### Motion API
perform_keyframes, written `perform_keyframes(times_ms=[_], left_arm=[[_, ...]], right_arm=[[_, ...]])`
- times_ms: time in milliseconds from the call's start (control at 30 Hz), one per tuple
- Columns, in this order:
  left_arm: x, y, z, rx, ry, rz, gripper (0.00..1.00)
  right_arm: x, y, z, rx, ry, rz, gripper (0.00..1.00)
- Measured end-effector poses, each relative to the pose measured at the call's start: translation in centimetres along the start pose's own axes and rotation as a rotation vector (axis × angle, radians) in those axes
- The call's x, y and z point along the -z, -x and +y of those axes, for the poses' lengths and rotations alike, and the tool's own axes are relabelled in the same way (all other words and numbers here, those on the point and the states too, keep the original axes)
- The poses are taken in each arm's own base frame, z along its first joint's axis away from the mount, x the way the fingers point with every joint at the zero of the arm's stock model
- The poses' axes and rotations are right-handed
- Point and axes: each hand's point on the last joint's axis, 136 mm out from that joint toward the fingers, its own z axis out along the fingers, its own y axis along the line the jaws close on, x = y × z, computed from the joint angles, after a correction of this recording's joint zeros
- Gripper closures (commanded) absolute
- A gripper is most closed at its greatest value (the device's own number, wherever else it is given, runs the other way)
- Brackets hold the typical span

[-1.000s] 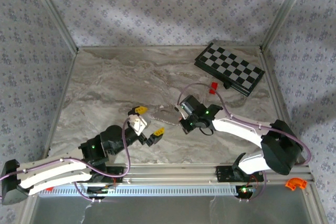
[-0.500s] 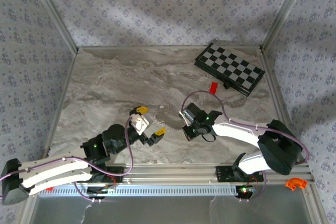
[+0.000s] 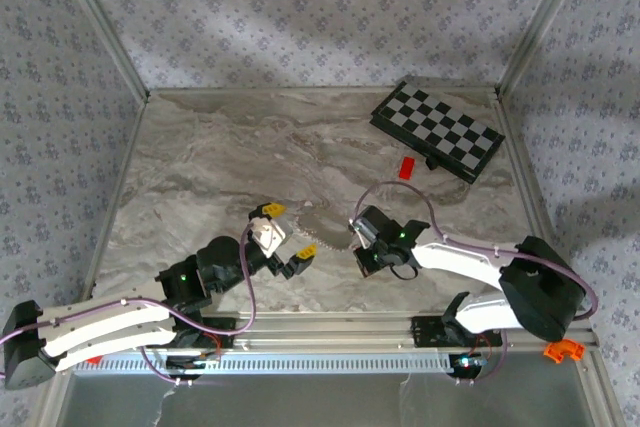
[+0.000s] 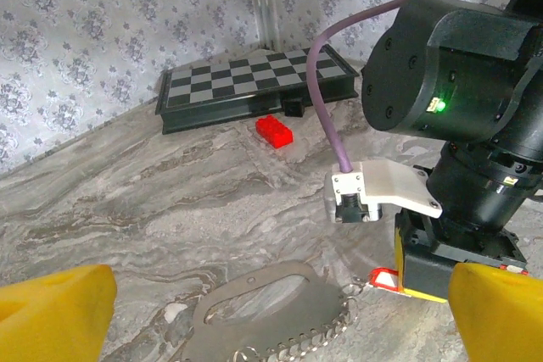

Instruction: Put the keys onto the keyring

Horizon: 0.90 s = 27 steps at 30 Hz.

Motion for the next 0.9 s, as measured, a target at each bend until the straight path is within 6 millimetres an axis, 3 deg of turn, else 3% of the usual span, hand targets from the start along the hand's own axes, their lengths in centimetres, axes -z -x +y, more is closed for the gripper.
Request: perform_keyframes(times_ms=[300,433,767,900], left_arm=[[-0.1,-0.2,0.0,-0.002,0.001,0.007,0.01],[-0.2,0.0,0.0,0.006,0.002,0.009,0.0],[0.3,0.3,0.4,0.064,0.011,0.012,0.01],[0.4,0.7,0.6,0.082,0.022,0.017,0.0]], right_arm=[[0.5,0.1,0.1,-0.012,0.008,-0.021,0.95],[1.1,0.2,0.1,-0.017,0.018,-0.048,0.85],[3.5,0.6,0.2,-0.033,0.046,-0.149,0.72],[4.9,0.9,0.0,-0.044,0.048,-0.204,0.58]])
